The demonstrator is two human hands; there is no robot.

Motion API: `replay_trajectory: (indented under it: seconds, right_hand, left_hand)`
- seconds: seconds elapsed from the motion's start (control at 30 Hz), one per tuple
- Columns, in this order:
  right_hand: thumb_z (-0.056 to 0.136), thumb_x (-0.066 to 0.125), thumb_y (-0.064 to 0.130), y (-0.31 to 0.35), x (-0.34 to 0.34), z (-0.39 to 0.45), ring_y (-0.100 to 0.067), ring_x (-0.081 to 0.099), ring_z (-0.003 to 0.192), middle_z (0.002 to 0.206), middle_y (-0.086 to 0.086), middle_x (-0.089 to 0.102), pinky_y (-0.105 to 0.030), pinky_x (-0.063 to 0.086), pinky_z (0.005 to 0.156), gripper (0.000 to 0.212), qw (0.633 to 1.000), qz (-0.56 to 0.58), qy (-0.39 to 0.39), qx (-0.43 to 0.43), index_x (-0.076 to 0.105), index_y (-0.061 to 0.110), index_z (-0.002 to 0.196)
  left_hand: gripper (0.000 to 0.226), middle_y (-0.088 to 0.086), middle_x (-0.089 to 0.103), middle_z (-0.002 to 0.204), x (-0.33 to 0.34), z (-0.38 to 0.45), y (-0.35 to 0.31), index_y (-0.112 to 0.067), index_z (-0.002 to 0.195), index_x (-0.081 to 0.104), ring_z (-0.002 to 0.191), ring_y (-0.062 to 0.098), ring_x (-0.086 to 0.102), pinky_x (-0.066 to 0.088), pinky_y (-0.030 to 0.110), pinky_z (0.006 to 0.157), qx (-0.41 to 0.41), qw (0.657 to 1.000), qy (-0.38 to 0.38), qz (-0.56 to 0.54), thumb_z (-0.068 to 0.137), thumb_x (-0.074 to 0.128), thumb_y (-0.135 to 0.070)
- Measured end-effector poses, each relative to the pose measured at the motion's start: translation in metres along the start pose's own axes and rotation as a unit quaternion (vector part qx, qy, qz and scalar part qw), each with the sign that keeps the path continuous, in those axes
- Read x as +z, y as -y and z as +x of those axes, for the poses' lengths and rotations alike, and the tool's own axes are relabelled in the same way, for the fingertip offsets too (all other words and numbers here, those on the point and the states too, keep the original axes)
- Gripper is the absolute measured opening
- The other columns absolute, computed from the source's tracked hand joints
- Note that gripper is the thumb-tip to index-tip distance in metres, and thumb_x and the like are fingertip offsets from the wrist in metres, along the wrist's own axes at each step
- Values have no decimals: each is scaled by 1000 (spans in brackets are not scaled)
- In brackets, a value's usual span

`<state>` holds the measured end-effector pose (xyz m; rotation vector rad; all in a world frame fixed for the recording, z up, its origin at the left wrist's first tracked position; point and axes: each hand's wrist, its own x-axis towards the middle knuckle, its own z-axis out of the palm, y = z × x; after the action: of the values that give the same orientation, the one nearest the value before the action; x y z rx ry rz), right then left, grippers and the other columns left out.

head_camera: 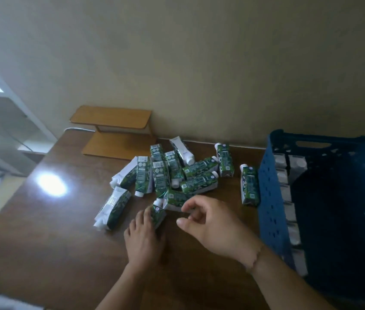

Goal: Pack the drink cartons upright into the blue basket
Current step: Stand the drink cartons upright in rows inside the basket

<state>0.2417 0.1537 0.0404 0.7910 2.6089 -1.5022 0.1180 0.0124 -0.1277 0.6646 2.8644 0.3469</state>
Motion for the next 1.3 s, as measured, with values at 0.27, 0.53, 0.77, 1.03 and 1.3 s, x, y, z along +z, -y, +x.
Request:
replay_trajectory:
  seconds: [0.27, 0.53, 0.77, 1.03, 1.3]
  right_hand:
    - [84, 66, 42, -24, 59, 42, -4, 60, 83, 89, 12, 62, -26, 52, 77, 38, 987, -106, 82, 91, 57, 27, 117]
    - [71, 81, 36, -6, 64, 54, -6, 45, 129, 143, 17, 38, -37, 45, 104, 90, 984, 61, 158, -45, 25, 53, 140]
    - [60, 83, 50, 18, 2, 5, 2, 60, 90, 104, 21, 57, -19, 54, 75, 59, 994, -19, -33, -107, 49, 41, 108]
    - [64, 84, 29, -20, -136, -70, -18, 70, 90, 99, -1, 69, -29, 58, 69, 45, 896, 311, -295, -116, 62, 29, 102]
    - [61, 89, 20, -151, -221, -18, -18, 58, 85, 106, -5, 59, -17, 43, 66, 60, 906, -83, -412, 51, 53, 22, 109]
  left_hand:
    - [62, -5, 64, 117, -22, 11, 62, -37, 111, 61, 110, 20, 63, 57, 40, 84, -154, 892, 71, -420, 57, 91, -26]
    - [62, 25, 70, 105, -52, 2, 75, 3, 128, 59, 81, 29, 73, 62, 35, 68, -45, 537, 362, -761, 80, 76, -32]
    - [65, 22, 74, 91, -59, 10, -1, 3, 108, 72, 75, 29, 73, 60, 34, 65, 33, 565, 428, -705, 68, 83, -48]
    - [68, 20, 69, 120, -62, 7, -151, -7, 122, 65, 104, 34, 67, 57, 38, 83, 96, 690, 309, -647, 68, 71, -48]
    - [65, -13, 42, 145, -43, -21, -248, -44, 143, 34, 134, 11, 44, 43, 40, 109, 190, 781, 255, -537, 85, 64, -52]
